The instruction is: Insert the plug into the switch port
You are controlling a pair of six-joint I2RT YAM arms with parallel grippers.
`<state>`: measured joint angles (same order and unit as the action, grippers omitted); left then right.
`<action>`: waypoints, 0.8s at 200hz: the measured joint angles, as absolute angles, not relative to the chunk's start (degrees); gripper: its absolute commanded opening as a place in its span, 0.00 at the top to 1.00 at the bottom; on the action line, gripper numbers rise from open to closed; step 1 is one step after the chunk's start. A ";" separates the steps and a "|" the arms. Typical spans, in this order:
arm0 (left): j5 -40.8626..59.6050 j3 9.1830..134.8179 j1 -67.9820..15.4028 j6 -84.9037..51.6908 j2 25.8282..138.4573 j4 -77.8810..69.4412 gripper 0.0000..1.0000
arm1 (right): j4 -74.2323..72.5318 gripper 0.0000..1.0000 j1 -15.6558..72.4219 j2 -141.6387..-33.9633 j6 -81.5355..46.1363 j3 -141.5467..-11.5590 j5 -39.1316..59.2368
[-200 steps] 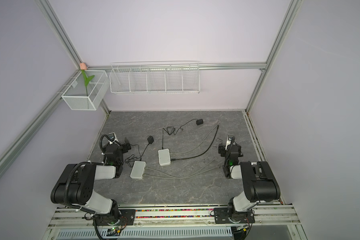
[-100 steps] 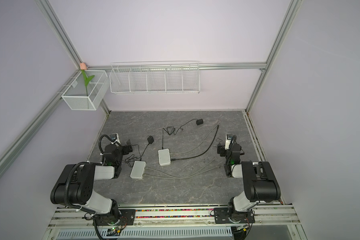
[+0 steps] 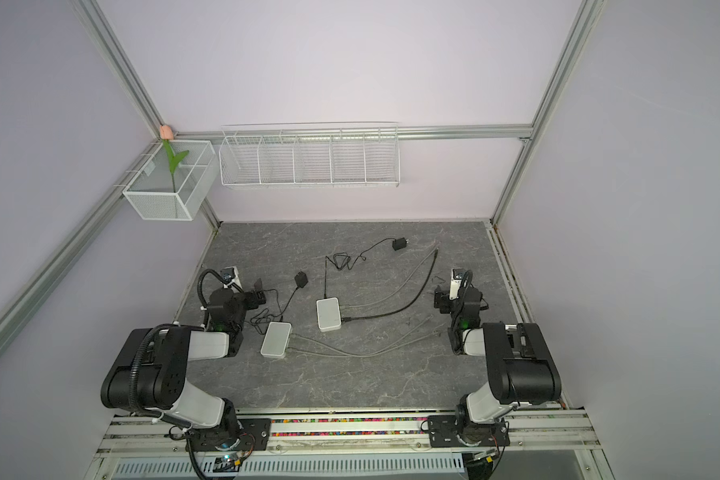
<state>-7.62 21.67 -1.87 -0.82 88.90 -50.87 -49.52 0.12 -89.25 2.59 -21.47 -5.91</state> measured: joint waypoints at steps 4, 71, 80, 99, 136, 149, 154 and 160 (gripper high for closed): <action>-7.62 21.67 -1.87 -0.82 88.90 -50.89 0.01 | -49.50 0.11 0.12 -89.25 2.59 -21.47 -5.91; -6.90 21.67 -1.87 -0.82 88.90 -50.92 0.01 | -49.50 0.11 0.12 -89.25 2.59 -21.47 -5.91; -6.74 21.67 -1.87 -0.80 88.90 -50.92 0.01 | -49.50 0.11 0.12 -89.25 2.59 -21.47 -5.91; -6.52 21.67 -1.87 -0.80 88.90 -50.92 0.01 | -49.50 0.11 0.12 -89.25 2.59 -21.47 -5.91; -6.33 21.67 -1.87 -0.80 88.90 -50.92 0.01 | -49.50 0.11 0.12 -89.25 2.59 -21.47 -5.91; -6.11 21.67 -1.87 -0.78 88.90 -50.92 0.01 | -49.50 0.11 0.12 -89.25 2.59 -21.47 -5.91; -6.09 21.67 -1.87 -0.78 88.90 -50.92 0.01 | -49.50 0.11 0.12 -89.25 2.59 -21.47 -5.91; -5.98 21.67 -1.89 -0.78 88.90 -50.92 0.01 | -49.50 0.11 0.12 -89.25 2.59 -21.50 -5.91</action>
<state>-5.98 21.67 -1.89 -0.78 88.90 -50.92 -49.50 0.12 -89.25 2.59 -21.50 -5.91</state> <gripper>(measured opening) 0.993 0.890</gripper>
